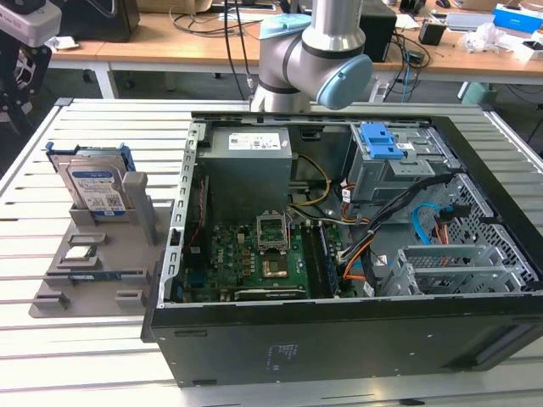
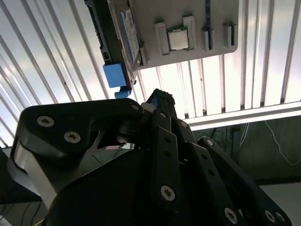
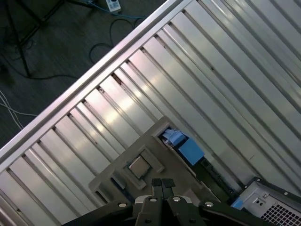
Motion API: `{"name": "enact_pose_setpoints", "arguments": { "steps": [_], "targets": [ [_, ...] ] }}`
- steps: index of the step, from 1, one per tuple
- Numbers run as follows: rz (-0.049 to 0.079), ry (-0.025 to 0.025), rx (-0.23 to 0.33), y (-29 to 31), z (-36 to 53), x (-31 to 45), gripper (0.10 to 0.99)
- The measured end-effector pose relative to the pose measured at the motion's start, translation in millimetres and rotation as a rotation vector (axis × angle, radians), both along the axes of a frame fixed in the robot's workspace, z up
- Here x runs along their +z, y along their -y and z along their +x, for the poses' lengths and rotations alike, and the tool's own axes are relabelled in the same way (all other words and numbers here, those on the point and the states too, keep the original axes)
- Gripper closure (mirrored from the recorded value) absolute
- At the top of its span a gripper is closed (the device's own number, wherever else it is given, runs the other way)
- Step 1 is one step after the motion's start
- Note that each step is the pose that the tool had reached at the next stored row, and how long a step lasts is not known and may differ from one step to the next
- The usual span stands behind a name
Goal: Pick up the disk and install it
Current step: 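Pick up the disk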
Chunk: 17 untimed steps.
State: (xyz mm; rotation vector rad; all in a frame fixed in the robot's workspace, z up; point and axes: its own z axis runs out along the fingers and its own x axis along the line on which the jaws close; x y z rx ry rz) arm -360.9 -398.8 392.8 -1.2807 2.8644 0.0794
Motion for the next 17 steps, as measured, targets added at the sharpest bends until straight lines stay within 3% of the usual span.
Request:
{"name": "enact_pose_setpoints", "arguments": {
  "steps": [17],
  "targets": [
    [0.000, 0.0000, 0.204, 0.0, 0.0, 0.0, 0.980]
  ]
}}
